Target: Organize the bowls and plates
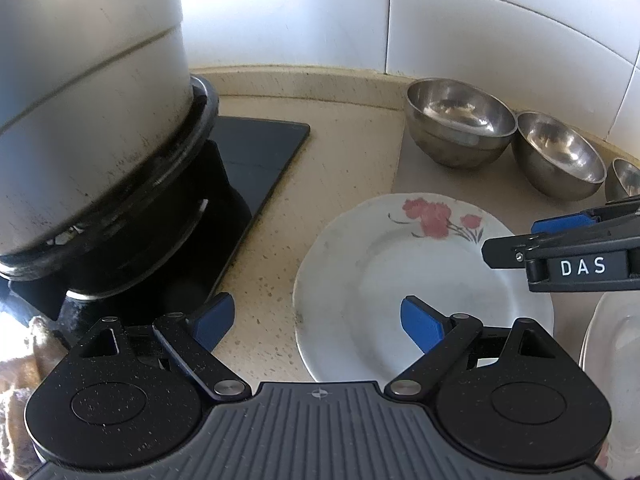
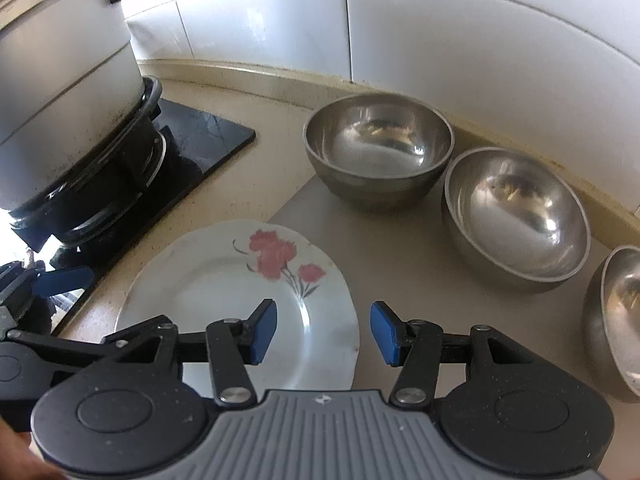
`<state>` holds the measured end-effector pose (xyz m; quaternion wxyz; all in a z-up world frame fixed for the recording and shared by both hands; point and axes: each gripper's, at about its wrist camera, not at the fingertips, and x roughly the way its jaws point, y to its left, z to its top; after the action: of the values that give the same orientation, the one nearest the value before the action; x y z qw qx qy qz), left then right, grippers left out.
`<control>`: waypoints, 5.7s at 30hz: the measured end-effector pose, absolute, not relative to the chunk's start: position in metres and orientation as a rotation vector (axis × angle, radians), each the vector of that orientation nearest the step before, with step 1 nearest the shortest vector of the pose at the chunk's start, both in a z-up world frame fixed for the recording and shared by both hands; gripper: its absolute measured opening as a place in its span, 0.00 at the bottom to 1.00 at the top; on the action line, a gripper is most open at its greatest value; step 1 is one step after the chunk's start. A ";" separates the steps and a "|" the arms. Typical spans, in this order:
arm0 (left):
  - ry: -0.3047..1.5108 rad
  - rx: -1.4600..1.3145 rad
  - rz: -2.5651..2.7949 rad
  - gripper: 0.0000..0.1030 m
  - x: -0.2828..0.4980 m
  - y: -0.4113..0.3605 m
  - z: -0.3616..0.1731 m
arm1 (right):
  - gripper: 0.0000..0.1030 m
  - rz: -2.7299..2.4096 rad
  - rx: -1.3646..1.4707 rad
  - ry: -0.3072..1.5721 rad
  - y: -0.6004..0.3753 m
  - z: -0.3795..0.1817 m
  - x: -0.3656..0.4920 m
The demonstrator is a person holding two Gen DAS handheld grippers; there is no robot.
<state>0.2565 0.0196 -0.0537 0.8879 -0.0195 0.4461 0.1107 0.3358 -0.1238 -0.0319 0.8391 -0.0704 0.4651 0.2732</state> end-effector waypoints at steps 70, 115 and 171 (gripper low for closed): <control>0.873 -0.026 0.162 0.69 0.247 -0.007 -0.024 | 0.25 0.520 0.052 1.004 -0.151 -0.001 0.315; 0.798 0.175 -0.145 0.69 0.205 -0.130 -0.004 | 0.25 0.207 0.221 0.983 -0.284 0.038 0.211; 0.877 0.222 -0.152 0.73 0.190 -0.156 -0.023 | 0.25 0.189 0.223 1.116 -0.297 0.014 0.191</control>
<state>0.1900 -0.1560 -0.0228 0.8967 0.1070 0.4232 -0.0735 0.1910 -0.2965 0.0142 0.8383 0.1055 0.5274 0.0892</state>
